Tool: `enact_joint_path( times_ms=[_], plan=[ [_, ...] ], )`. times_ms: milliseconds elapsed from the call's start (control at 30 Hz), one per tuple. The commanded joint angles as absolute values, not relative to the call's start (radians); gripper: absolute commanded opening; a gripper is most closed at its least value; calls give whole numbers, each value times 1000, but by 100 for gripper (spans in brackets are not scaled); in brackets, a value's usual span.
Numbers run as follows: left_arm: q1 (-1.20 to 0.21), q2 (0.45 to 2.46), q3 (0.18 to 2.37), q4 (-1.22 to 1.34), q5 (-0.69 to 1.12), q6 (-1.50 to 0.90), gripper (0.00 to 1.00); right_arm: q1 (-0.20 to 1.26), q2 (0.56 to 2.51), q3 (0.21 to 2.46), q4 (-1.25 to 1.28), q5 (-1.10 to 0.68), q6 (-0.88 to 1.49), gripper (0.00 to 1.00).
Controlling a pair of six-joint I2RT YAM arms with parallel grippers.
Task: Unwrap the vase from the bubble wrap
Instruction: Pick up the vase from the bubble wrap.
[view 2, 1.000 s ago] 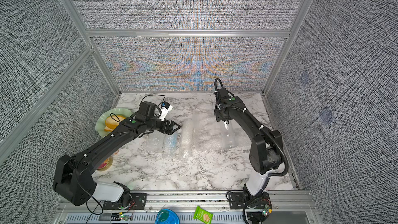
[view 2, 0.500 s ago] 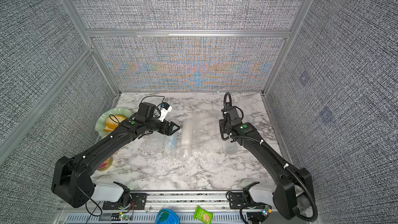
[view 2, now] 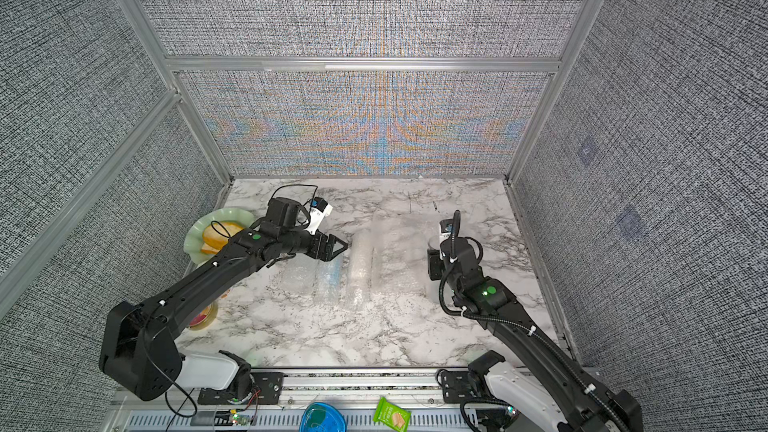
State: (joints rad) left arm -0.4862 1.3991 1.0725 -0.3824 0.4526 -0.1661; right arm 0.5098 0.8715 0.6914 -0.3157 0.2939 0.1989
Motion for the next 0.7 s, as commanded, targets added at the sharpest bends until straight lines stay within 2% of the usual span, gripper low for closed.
enact_joint_path(
  times_ms=[0,367,667],
  plan=[
    [-485,1402,1066,-348,476,-172,89,526,837,673,-228,269,224,49],
    [-485,1413,1063,-341,494,-173,89,638,806,598,-237,359,276,51],
    [-484,1414,1062,-336,502,-173,89,742,741,565,-242,477,293,59]
  ],
)
